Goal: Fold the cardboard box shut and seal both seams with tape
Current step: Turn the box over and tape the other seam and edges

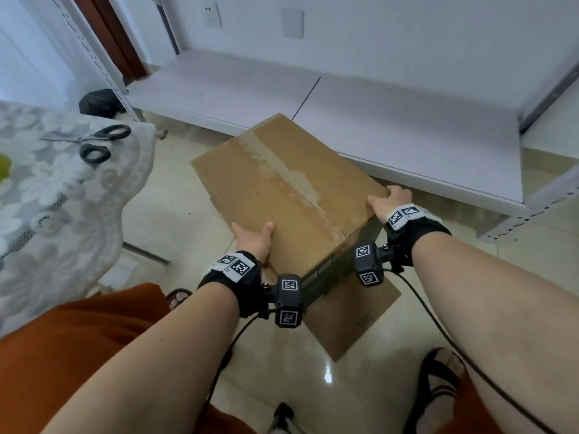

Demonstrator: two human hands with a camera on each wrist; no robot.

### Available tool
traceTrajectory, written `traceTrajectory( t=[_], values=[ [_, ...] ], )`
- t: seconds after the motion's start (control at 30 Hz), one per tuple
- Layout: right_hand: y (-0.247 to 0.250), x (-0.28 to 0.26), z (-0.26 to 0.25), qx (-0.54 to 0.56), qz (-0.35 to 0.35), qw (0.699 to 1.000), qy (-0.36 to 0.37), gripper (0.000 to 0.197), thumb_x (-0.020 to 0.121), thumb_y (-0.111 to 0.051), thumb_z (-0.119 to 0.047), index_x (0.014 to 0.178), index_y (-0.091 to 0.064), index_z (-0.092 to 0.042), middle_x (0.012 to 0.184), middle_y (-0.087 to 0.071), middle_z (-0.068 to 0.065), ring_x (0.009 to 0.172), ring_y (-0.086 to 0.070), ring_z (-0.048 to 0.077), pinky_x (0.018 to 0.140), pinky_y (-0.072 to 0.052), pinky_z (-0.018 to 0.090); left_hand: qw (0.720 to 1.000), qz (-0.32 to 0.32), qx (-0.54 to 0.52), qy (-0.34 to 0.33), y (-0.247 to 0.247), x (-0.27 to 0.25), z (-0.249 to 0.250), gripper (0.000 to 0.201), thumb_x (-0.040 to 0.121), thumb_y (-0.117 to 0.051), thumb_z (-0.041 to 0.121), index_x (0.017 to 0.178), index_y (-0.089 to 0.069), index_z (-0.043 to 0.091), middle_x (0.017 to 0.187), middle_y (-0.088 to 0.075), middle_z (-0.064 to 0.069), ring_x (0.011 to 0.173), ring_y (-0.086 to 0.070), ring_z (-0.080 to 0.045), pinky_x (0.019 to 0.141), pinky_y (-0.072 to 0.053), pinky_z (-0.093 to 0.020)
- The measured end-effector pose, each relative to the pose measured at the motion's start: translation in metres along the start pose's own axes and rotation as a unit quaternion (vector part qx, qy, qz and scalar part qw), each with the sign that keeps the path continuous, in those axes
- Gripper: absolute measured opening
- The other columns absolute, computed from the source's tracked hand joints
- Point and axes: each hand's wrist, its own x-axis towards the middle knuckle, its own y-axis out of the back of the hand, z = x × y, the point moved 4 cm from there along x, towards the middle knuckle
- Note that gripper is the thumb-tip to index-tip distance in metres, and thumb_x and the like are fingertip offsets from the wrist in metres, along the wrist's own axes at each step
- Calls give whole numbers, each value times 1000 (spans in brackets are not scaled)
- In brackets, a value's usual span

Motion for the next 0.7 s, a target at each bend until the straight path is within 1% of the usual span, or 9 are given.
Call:
traceTrajectory(
  t=[0.03, 0.1, 0.17, 0.27, 0.37, 0.43, 0.5, 0.6, 0.7],
  values=[
    [-1, -4, 1, -27, 10, 1000, 4, 51, 90, -51, -33, 135, -45, -9, 135, -43, 14, 116, -51, 34, 88, -41, 38, 1000, 27, -2, 11, 2, 0, 1, 102, 68, -73, 48, 147, -13, 24, 139, -47, -15, 116, -54, -40, 94, -48, -53],
    [-6, -12, 8, -51, 21, 998, 5, 39, 94, -42, -33, 109, -59, -1, 113, -58, 18, 96, -58, 34, 74, -42, 34, 997, 68, -8, 21, 11, 6, 5, 103, 65, -75, 47, 146, -18, 20, 133, -52, -16, 114, -55, -38, 98, -46, -51],
    [-13, -21, 18, -62, 14, 998, -11, 44, 96, -34, -35, 83, -58, -1, 90, -61, 17, 78, -57, 30, 69, -41, 33, 997, 66, 3, -27, 23, 8, 19, 90, 71, -74, 44, 143, -28, 16, 133, -54, -12, 113, -57, -35, 99, -46, -48],
    [-27, -34, 33, -94, -14, 994, -44, 63, 96, -24, -56, 67, -53, -7, 72, -55, 12, 70, -54, 28, 67, -41, 33, 991, 55, 67, -101, 36, 9, 39, 79, 80, -68, 45, 145, -31, 19, 138, -52, -7, 117, -56, -31, 100, -46, -44],
    [-34, -44, 38, -108, -46, 992, -42, 70, 91, -23, -67, 66, -54, -10, 72, -58, 10, 73, -58, 28, 69, -46, 35, 983, 0, 135, -128, 31, 4, 46, 77, 86, -67, 37, 147, -25, 18, 141, -48, -8, 121, -52, -30, 101, -45, -40],
    [-31, -45, 35, -101, -58, 992, -40, 66, 92, -28, -64, 71, -54, -7, 75, -57, 10, 70, -55, 27, 68, -44, 34, 972, -37, 206, -107, 26, 2, 48, 83, 83, -69, 41, 147, -19, 24, 139, -46, -11, 119, -51, -35, 99, -45, -44],
    [-20, -48, 28, -93, -57, 993, -40, 57, 92, -35, -61, 79, -52, -7, 80, -53, 9, 71, -50, 26, 68, -39, 32, 964, -39, 250, -83, 28, 1, 50, 88, 78, -72, 46, 147, -18, 32, 136, -44, -12, 116, -51, -37, 99, -46, -49],
    [-3, -52, 20, -56, -55, 996, -44, 56, 92, -42, -57, 74, -51, -4, 80, -55, 12, 67, -48, 26, 68, -36, 31, 979, -67, 167, -95, 34, 3, 52, 94, 81, -73, 27, 151, -10, 33, 144, -42, -8, 117, -53, -32, 97, -48, -50],
    [5, -68, 19, -90, -64, 993, -45, 33, 97, -42, -36, 83, -49, -7, 80, -50, 14, 72, -45, 26, 73, -35, 30, 964, -127, 216, -93, 43, 0, 46, 95, 84, -70, 22, 152, -5, 32, 146, -42, -4, 119, -53, -31, 98, -47, -50]
  ],
)
